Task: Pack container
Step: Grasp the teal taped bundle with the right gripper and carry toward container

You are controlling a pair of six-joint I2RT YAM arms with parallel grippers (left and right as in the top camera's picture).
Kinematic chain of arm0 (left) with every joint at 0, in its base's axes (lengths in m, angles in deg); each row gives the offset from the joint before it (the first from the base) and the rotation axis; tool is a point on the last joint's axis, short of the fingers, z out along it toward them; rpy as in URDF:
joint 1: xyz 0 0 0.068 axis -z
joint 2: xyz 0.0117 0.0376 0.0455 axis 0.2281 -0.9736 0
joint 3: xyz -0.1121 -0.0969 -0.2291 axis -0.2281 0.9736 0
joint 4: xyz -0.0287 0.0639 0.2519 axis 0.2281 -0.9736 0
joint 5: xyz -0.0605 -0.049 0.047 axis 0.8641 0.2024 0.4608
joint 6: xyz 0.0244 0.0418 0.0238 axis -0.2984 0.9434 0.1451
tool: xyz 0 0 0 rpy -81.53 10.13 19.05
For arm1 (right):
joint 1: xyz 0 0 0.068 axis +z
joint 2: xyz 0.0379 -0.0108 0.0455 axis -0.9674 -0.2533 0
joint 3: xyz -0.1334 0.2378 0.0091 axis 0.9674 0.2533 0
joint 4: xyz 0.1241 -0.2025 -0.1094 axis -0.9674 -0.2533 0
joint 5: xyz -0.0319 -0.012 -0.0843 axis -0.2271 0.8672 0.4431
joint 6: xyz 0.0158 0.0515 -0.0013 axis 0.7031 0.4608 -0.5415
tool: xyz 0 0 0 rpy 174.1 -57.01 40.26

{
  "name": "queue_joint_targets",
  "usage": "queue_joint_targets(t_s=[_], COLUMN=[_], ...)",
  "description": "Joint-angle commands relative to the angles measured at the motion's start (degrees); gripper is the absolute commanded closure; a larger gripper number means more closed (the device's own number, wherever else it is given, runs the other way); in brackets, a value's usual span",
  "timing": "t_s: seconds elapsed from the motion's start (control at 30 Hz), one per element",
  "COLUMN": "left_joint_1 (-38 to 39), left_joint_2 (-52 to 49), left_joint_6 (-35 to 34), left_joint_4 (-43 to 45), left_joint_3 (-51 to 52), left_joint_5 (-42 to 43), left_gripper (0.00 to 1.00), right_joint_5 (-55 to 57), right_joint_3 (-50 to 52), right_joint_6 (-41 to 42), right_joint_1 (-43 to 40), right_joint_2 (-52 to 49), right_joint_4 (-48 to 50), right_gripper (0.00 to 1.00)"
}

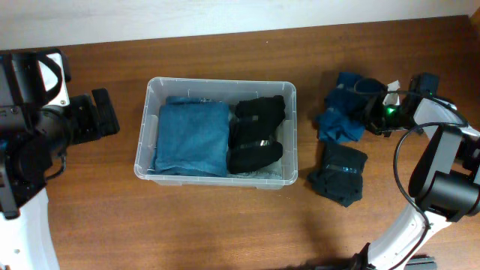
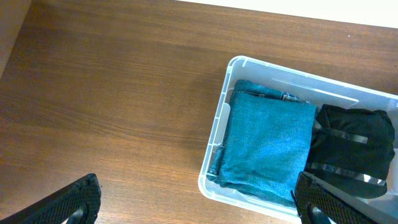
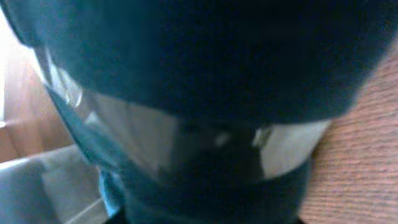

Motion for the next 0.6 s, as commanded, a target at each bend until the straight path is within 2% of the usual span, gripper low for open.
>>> queue_joint_targets(t_s=[0.0,0.2,0.3,0.4,0.57], left_joint_1=[-0.3,-0.3,-0.3,-0.3,-0.3], left_joint_2=[0.5,0.5,0.5,0.5,0.5], left_joint_6=[0.1,0.1,0.1,0.1,0.1], left_joint_4=[0.1,0.1,0.1,0.1,0.1], left_joint_3=[-0.6,-0.6,-0.6,-0.6,-0.6], left_joint_5=[-0.6,-0.7,-0.6,-0.7,-0.7], left_gripper=[0.01,0.01,0.01,0.01,0.01], right_joint_5=[1.2,-4.5,-9.1,-13.0,-13.0], right_joint_3=[0.1,0.1,0.1,0.1,0.1], right_joint_6=[0.0,-0.5,-1.1,-0.7,6.2], right_joint_1=[0.4,1.5,3.8,8.4,17.8], right_joint_2=[1.7,15.5,24.9,34.4,43.7], right_joint_4=[-3.1,-10.5,-13.3,-13.8,-13.1], right_gripper=[0.72,0.8,0.79,0.81,0.82])
